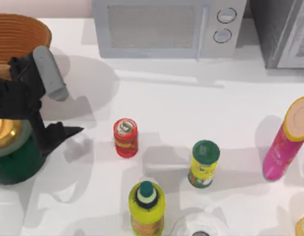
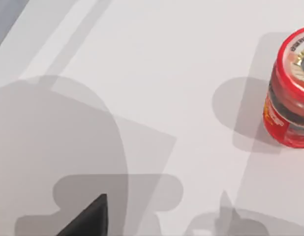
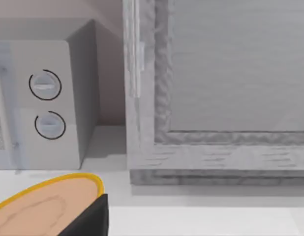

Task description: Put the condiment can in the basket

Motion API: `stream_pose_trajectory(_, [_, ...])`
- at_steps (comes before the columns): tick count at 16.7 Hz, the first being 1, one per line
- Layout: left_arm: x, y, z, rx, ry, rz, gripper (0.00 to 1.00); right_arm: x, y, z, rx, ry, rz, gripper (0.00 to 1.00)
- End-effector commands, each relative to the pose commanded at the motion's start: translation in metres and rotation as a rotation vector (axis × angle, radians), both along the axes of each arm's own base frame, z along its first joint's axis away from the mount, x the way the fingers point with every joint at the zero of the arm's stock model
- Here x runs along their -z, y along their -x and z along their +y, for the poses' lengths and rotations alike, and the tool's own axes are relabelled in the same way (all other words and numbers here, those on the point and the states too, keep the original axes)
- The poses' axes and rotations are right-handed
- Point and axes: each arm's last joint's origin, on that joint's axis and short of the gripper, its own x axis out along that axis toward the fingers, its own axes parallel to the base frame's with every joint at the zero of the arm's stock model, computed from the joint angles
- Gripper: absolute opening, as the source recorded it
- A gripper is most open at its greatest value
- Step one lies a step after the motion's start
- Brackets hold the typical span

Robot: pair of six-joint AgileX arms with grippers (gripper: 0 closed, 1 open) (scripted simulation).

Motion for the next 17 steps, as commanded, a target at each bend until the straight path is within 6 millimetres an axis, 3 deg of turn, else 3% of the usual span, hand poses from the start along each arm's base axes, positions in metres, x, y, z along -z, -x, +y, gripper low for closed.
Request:
stream_pose_trajectory(3, [0.031, -0.025, -0.019, 0.169, 0.054, 0.08, 1.0, 0.0, 0.0, 0.0, 0.0, 0.0, 0.0, 1.0])
stream_pose_trajectory(7, [0.064, -0.038, -0.033, 0.286, 0.117, 0.159, 1.0, 0.0, 0.0, 0.0, 0.0, 0.0, 0.0, 1.0])
stream_pose_trajectory(14, [0.069, -0.039, -0.032, 0.291, 0.125, 0.171, 1.0, 0.0, 0.0, 0.0, 0.0, 0.0, 0.0, 1.0])
stream_pose_trajectory(17, [0.078, -0.042, -0.045, 0.298, 0.126, 0.17, 1.0, 0.0, 0.0, 0.0, 0.0, 0.0, 0.0, 1.0])
